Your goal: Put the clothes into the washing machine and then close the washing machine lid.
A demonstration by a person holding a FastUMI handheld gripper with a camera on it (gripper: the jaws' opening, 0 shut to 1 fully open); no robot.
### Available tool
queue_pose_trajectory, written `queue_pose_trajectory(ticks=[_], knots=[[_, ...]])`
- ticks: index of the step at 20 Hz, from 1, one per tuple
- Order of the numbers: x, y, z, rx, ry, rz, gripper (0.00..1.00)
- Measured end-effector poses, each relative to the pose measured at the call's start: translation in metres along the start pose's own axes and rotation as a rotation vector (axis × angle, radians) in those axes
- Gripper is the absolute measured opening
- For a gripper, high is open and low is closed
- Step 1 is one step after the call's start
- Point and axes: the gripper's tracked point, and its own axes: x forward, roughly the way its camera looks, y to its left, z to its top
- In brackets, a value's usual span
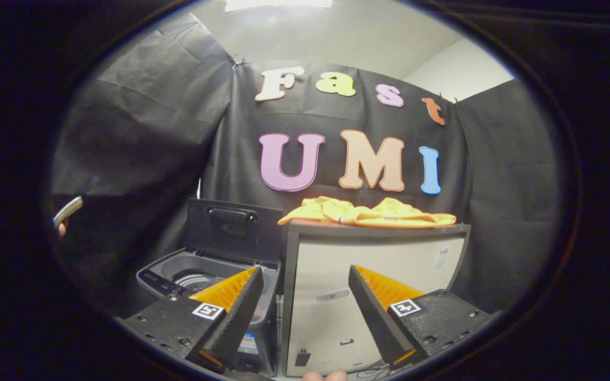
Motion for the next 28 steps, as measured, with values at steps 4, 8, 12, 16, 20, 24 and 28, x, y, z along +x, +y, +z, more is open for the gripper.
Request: queue_pose_trajectory(ticks=[4, 8, 12, 16, 20, 24, 28], knots=[[0.039, -0.027, 0.032, -0.038, 0.018, -0.006, 0.98], [0.075, -0.051, 0.044, -0.070, 0.068, -0.034, 0.98], [0.115, -0.078, 0.044, -0.067, 0.148, -0.065, 0.98], [0.150, -0.103, 0.031, 0.024, 0.241, -0.089, 0.98], [0.179, -0.120, 0.013, 0.076, 0.329, -0.104, 0.98], [0.202, -0.136, -0.007, 0.098, 0.435, -0.125, 0.99], [0.220, -0.151, -0.013, 0.085, 0.486, -0.159, 0.99]])
